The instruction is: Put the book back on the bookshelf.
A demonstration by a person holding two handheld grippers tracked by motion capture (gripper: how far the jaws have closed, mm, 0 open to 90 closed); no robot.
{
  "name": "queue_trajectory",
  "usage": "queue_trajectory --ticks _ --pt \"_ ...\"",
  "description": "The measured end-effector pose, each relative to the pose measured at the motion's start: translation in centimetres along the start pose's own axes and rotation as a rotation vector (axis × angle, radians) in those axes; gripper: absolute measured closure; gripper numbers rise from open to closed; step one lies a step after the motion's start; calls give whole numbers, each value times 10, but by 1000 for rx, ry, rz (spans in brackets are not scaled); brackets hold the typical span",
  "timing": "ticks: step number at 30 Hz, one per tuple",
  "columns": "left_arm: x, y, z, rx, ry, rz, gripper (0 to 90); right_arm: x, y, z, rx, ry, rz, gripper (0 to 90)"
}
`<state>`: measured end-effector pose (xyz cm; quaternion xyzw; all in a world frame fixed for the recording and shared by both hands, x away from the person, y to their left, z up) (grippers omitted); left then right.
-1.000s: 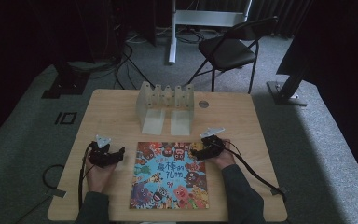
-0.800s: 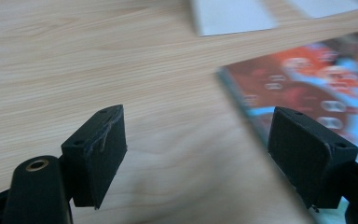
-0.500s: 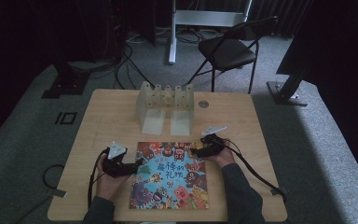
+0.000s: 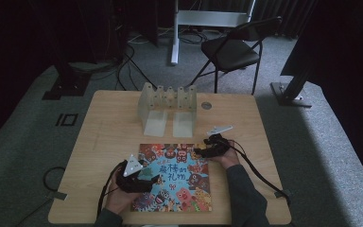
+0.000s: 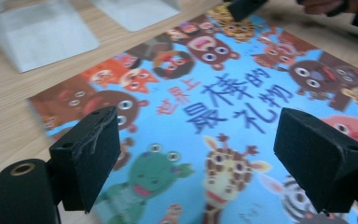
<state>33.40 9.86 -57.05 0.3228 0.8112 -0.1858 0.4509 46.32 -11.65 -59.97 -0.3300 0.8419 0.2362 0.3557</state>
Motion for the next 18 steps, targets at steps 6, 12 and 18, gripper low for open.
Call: queue_trajectory --ticks 6,12,18 --pt "5 -27 3 74 30 10 94 -3 0 -3 -12 -13 10 285" --pt "9 -55 6 127 73 74 27 -9 2 -9 -31 -36 21 288" --pt "14 -76 12 160 103 105 22 -10 1 -11 -32 -41 22 301"
Point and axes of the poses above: each handheld gripper's, and its own axes: z roughly forward along the jaws, x roughly out of its underside, y roughly to its left, the point moved 10 cm from there along z, roughly forward along the jaws, and after that the axes turned 3 degrees about -y, right-handed, at the moved point
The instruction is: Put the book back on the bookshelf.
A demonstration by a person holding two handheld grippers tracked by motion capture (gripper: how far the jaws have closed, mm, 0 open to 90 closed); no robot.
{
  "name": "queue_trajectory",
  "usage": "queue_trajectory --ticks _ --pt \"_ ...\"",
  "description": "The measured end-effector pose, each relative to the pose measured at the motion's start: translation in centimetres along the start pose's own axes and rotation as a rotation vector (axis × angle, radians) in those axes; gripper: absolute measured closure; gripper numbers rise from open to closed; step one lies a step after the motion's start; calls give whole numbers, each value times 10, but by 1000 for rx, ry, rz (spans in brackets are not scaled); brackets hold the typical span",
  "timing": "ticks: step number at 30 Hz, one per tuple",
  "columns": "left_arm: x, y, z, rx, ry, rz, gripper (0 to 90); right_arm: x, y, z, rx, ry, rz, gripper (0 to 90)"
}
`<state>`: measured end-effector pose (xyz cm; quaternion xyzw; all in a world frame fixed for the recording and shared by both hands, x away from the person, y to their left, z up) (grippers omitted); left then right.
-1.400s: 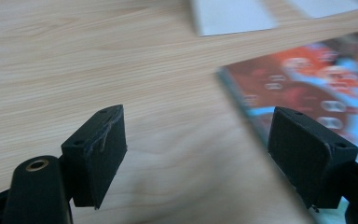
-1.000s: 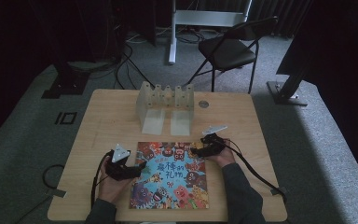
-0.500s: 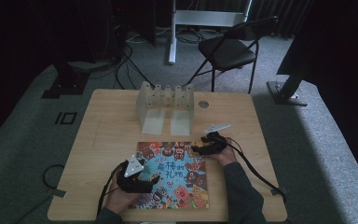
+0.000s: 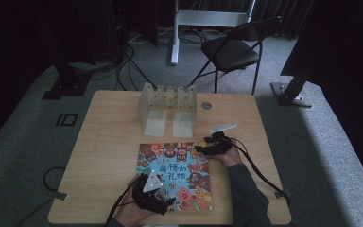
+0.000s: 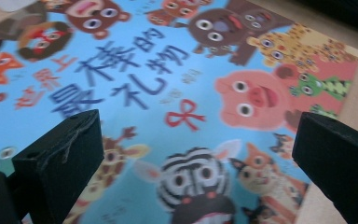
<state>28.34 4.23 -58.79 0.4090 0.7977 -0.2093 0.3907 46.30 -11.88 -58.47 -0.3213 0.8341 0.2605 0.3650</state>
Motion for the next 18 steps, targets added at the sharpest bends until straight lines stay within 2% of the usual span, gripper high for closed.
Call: queue_trajectory --ticks 4,8,12,15,17,18 --pt "0 -14 4 12 12 46 22 -2 1 -2 -5 -10 7 301" --pt "-1 -26 6 38 16 70 22 -5 2 -5 -13 -25 7 301" --pt "-2 -30 6 36 10 83 21 -9 4 -7 -7 -24 -5 300" --pt "2 -34 9 13 30 137 22 -13 5 -10 -16 -37 -6 300" --pt "3 -35 10 7 36 147 22 -16 6 -12 -20 -45 -8 300" --pt "4 -37 12 0 40 167 22 -17 7 -13 -20 -45 -9 300"
Point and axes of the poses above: each handheld gripper's, and its own axes: z roughly forward along the jaws, x roughly out of its underside, y roughly to its left, the point moved 10 cm from there along z, roughly forward along the jaws, and after that the axes turned 3 degrees about -y, right-handed, at the moved point
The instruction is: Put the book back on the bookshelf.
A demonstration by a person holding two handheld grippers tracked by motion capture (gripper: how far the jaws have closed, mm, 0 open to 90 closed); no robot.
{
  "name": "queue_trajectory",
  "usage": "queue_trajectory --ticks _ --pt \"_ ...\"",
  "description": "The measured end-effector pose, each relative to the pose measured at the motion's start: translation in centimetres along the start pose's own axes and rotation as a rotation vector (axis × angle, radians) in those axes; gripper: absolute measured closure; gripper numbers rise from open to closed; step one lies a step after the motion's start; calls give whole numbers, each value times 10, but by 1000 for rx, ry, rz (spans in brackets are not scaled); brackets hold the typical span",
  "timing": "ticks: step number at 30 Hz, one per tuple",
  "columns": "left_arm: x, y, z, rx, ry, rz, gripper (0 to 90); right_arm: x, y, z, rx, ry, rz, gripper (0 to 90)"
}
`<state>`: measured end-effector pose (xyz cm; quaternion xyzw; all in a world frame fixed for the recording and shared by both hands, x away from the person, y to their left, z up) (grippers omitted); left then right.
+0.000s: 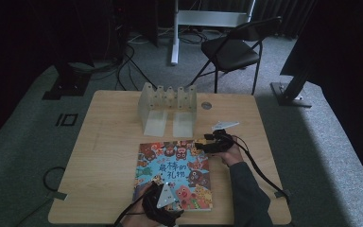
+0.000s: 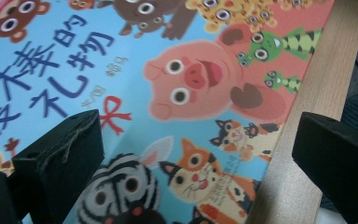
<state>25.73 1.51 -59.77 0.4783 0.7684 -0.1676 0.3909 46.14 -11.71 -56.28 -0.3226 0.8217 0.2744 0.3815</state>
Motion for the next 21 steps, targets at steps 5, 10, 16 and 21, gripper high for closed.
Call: queue_trajectory --ticks 5,10,16,21 --pt "-1 -2 5 -45 -4 13 16 -6 2 -4 -9 -17 -5 300" --pt "-2 -2 5 -54 -8 9 15 -9 4 -6 -14 -24 -7 300" --pt "-3 2 8 -99 -9 12 16 -9 3 -5 -14 -22 0 299" --pt "-8 3 3 -95 -36 -12 17 -12 3 -7 -21 -38 1 313"
Point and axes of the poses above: each handheld gripper's, and its own axes: z roughly forward along the jaws, x roughly out of its underside, y roughly to its left, the point moved 10 cm from there along z, roughly forward along the jaws, and after that the axes turned 3 degrees about -y, right-handed, at the moved point
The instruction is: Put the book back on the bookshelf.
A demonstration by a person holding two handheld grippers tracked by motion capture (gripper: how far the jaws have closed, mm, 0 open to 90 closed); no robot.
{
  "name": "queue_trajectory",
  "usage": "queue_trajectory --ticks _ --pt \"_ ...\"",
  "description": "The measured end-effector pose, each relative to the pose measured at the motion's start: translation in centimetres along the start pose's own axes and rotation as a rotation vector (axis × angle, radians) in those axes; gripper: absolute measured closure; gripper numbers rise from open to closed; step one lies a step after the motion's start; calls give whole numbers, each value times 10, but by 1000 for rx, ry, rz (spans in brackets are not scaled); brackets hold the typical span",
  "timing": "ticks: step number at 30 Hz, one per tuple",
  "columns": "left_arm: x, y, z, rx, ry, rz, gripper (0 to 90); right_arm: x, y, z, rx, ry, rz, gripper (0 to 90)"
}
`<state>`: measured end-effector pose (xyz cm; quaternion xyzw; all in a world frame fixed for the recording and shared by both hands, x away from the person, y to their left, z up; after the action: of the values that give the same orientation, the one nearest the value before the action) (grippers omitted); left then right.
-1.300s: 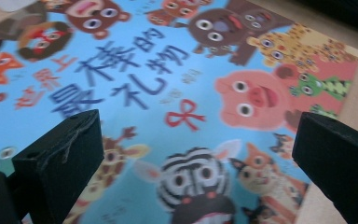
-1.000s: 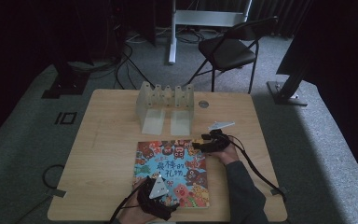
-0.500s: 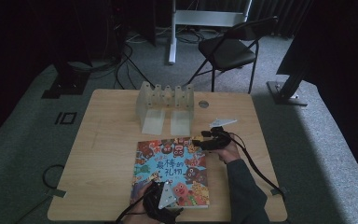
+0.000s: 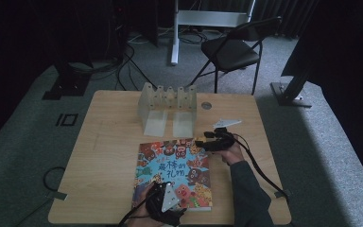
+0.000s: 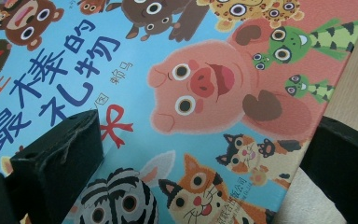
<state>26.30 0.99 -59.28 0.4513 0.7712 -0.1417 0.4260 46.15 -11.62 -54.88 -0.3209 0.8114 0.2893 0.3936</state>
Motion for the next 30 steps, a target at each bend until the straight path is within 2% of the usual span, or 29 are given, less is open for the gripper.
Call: queue_trajectory --ticks 5,8,11,15,20,22,30 --pt "-4 3 -3 -8 -21 -16 17 4 -4 2 16 28 9 313" --pt "-5 4 -5 -10 -26 -16 18 5 -3 3 10 30 17 305" --pt "-7 5 -6 -16 -31 -16 19 4 1 3 -18 22 42 316" --pt "-7 5 -6 -22 -25 -4 19 7 8 2 -58 49 50 336" --pt "-8 6 -7 -20 -26 0 18 8 10 -1 -75 66 61 345" --pt "-9 6 -7 -26 -30 2 18 9 12 0 -96 69 71 352" --pt "-10 9 -9 -17 -38 -16 18 7 21 1 -155 45 90 401"
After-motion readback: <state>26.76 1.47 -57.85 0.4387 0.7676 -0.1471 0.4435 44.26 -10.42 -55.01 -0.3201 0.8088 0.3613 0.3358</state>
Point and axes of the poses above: each handheld gripper's, and its own axes: z roughly forward along the jaws, x roughly out of its underside, y roughly to its left, the point moved 10 cm from there along z, roughly forward along the jaws, and after that the axes turned 3 degrees about -y, right-handed, at the moved point
